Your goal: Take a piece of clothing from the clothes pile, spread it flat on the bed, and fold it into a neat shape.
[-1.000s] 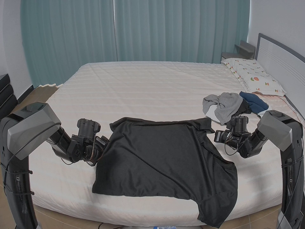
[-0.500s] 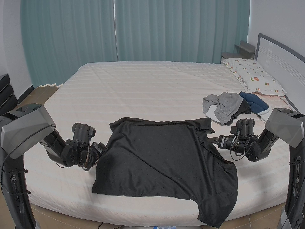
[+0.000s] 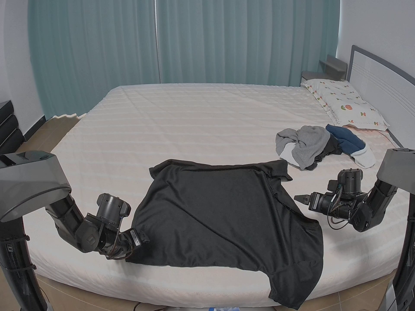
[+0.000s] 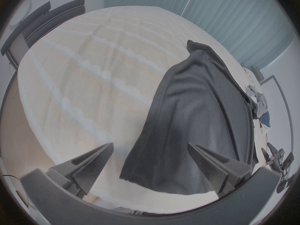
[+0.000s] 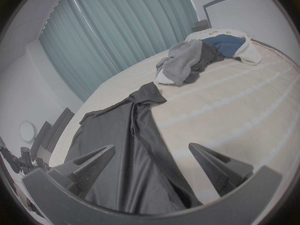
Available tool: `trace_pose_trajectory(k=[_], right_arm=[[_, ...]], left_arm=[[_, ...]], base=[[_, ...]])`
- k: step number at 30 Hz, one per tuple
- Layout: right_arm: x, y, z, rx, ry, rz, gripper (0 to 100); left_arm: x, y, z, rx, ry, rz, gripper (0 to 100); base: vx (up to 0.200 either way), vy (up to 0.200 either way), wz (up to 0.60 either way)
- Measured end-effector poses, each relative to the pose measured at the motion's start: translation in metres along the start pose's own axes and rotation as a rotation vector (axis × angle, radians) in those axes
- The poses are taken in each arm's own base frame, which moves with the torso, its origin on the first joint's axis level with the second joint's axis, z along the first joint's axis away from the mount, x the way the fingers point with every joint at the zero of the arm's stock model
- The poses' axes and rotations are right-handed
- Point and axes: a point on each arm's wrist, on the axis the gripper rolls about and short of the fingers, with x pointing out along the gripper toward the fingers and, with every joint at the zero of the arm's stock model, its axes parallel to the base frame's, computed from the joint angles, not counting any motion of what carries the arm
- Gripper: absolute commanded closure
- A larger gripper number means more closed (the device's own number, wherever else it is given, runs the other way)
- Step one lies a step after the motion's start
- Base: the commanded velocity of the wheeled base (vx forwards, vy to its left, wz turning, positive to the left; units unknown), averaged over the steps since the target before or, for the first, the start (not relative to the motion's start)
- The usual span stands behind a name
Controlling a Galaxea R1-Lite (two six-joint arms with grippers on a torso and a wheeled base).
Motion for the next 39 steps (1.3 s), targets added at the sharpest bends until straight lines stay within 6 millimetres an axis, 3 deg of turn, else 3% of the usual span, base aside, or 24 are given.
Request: trace_pose_trajectory(k=[6,7,17,26,39], right_arm=[[-0.017,-0.008,-0.007,0.063,0.017,-0.015,0],[-0.019,-0.009,-0.008,0.070,0.015,-0.015,0],[-0.048,-0.019,-0.035,0.118,0.081,-0.007,0],[-0.075,-0.022,-0.058,0.139,0.177,-0.024,0],[-0.083,-0.017,-0.074,0.104,0.245,-0.029,0]], left_arm=[[-0.006,-0.006,-0.015,0.043,0.026,-0.011,0],[-0.006,-0.006,-0.016,0.046,0.028,-0.011,100],[-0.007,-0.005,-0.021,0.068,0.040,0.002,100],[-0.016,0.011,-0.029,0.140,0.131,0.104,100],[-0.044,0.039,-0.017,0.231,0.198,0.225,100]], base=[[0.000,0.000,0.00],[0.000,0.000,0.00],[0.000,0.000,0.00],[0.000,0.000,0.00],[0.000,0.000,0.00]])
